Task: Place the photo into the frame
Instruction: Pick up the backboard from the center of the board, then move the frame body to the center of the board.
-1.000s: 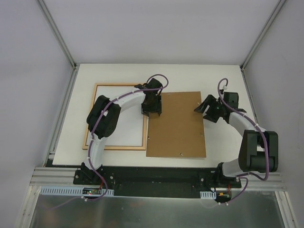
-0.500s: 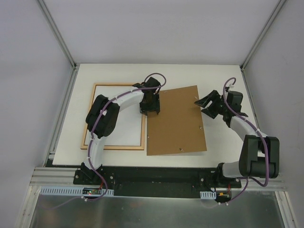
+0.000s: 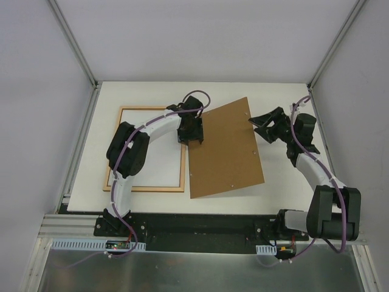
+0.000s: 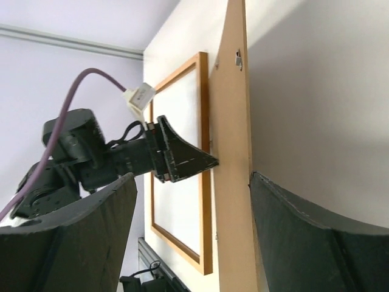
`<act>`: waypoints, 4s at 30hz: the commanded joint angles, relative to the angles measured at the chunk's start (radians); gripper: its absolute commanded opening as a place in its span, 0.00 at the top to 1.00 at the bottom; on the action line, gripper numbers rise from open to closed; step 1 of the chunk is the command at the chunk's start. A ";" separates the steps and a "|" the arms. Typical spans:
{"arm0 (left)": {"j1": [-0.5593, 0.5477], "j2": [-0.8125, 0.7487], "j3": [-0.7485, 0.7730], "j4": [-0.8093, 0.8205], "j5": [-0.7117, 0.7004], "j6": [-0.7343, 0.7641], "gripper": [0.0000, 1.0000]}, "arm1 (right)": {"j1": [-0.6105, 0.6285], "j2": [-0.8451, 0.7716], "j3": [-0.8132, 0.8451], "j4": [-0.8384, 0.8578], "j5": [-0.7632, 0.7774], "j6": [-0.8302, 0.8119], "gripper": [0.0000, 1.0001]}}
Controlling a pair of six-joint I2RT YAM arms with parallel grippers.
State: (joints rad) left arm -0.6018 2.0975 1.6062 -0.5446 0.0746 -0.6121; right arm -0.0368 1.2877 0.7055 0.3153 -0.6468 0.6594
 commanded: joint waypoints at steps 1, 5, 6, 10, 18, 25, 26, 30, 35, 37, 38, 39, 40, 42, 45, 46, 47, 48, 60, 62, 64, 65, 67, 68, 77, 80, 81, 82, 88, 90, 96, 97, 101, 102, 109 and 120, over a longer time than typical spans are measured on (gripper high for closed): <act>-0.073 0.044 -0.063 0.118 0.156 -0.038 0.39 | 0.135 -0.041 0.014 0.082 -0.330 0.170 0.25; -0.072 -0.008 -0.095 0.130 0.166 -0.041 0.39 | 0.169 -0.048 0.018 0.106 -0.318 0.201 0.25; -0.072 -0.017 -0.101 0.135 0.166 -0.041 0.39 | 0.178 -0.050 0.022 0.116 -0.315 0.213 0.25; -0.072 -0.059 -0.130 0.147 0.171 -0.043 0.38 | 0.222 -0.053 0.040 0.131 -0.295 0.239 0.25; -0.072 -0.123 -0.186 0.158 0.156 -0.038 0.38 | 0.268 -0.086 0.109 -0.162 -0.173 0.061 0.31; -0.067 -0.151 -0.207 0.158 0.145 -0.031 0.38 | 0.270 -0.185 0.239 -0.718 0.128 -0.268 0.42; -0.067 -0.155 -0.207 0.156 0.143 -0.031 0.38 | 0.270 -0.195 0.241 -0.751 0.156 -0.288 0.44; -0.069 -0.188 -0.210 0.156 0.145 -0.029 0.39 | 0.268 -0.223 0.247 -0.834 0.206 -0.336 0.64; -0.062 -0.289 -0.227 0.135 0.096 -0.017 0.39 | 0.259 -0.229 0.275 -0.895 0.260 -0.385 0.95; -0.043 -0.341 -0.242 0.117 0.059 -0.021 0.39 | 0.239 -0.225 0.299 -0.921 0.262 -0.412 0.99; -0.020 -0.368 -0.256 0.109 0.044 -0.026 0.39 | 0.229 -0.223 0.313 -0.930 0.251 -0.426 0.99; 0.006 -0.393 -0.273 0.101 0.036 -0.028 0.38 | 0.212 -0.222 0.328 -0.936 0.234 -0.434 0.99; 0.048 -0.419 -0.287 0.089 0.019 -0.031 0.38 | 0.192 -0.220 0.341 -0.941 0.220 -0.438 0.99; 0.166 -0.462 -0.311 0.068 0.004 -0.037 0.38 | 0.163 -0.219 0.370 -0.943 0.184 -0.443 0.99; 0.343 -0.513 -0.345 0.046 -0.019 -0.044 0.38 | 0.137 -0.196 0.431 -0.929 0.122 -0.442 0.99; 0.405 -0.528 -0.356 0.043 -0.027 -0.049 0.38 | 0.132 -0.183 0.455 -0.924 0.102 -0.437 0.99; 0.456 -0.533 -0.361 0.040 -0.036 -0.052 0.39 | 0.126 -0.173 0.475 -0.917 0.084 -0.434 0.99; 0.515 -0.534 -0.365 0.037 -0.051 -0.061 0.39 | 0.123 -0.160 0.498 -0.909 0.072 -0.429 0.99; 0.890 -0.392 -0.345 0.023 -0.168 -0.225 0.46 | 0.094 -0.088 0.534 -0.667 -0.088 -0.294 0.99; 0.901 -0.380 -0.350 0.020 -0.226 -0.271 0.50 | 0.094 -0.091 0.526 -0.642 -0.099 -0.282 0.99; 0.910 -0.363 -0.353 0.017 -0.263 -0.304 0.52 | 0.094 -0.093 0.517 -0.622 -0.111 -0.274 0.99; 0.913 -0.352 -0.353 0.014 -0.274 -0.319 0.52 | 0.094 -0.094 0.516 -0.619 -0.113 -0.276 0.99; 0.916 -0.326 -0.351 0.014 -0.298 -0.340 0.52 | 0.092 -0.096 0.512 -0.617 -0.116 -0.280 0.99; 0.919 -0.311 -0.342 0.014 -0.299 -0.341 0.53 | 0.089 -0.099 0.508 -0.613 -0.119 -0.282 0.99; 0.918 -0.195 -0.298 0.002 -0.230 -0.305 0.62 | 0.075 -0.070 0.509 -0.552 -0.166 -0.242 0.99; 0.902 -0.188 -0.318 0.002 -0.225 -0.293 0.65 | 0.075 -0.053 0.517 -0.539 -0.171 -0.239 0.99; 0.893 -0.189 -0.330 0.003 -0.225 -0.293 0.66 | 0.075 -0.047 0.516 -0.526 -0.178 -0.231 0.99; 0.886 -0.194 -0.342 0.005 -0.223 -0.296 0.66 | 0.075 -0.041 0.509 -0.510 -0.186 -0.221 0.99; 0.806 -0.244 -0.452 0.047 -0.194 -0.333 0.66 | 0.074 0.008 0.453 -0.369 -0.243 -0.141 0.99; 0.780 -0.269 -0.494 0.070 -0.182 -0.350 0.66 | 0.078 0.018 0.430 -0.341 -0.252 -0.132 0.99; 0.669 -0.323 -0.581 0.112 -0.165 -0.399 0.67 | 0.101 0.030 0.362 -0.285 -0.255 -0.132 1.00; 0.646 -0.333 -0.592 0.120 -0.162 -0.408 0.66 | 0.109 0.035 0.351 -0.274 -0.257 -0.132 0.99; 0.605 -0.376 -0.647 0.150 -0.134 -0.436 0.66 | 0.147 0.067 0.319 -0.233 -0.266 -0.133 0.99; 0.570 -0.387 -0.657 0.158 -0.131 -0.439 0.67 | 0.155 0.076 0.312 -0.223 -0.264 -0.135 0.99; 0.475 -0.468 -0.738 0.192 -0.111 -0.466 0.66 | 0.216 0.140 0.258 -0.134 -0.246 -0.107 0.99; 0.416 -0.527 -0.810 0.271 -0.038 -0.454 0.66 | 0.276 0.243 0.189 0.011 -0.249 -0.031 0.99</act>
State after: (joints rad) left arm -0.1650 1.5768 0.8341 -0.2520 -0.0082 -1.0668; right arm 0.2276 1.5265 0.8909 0.1646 -0.8452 0.5655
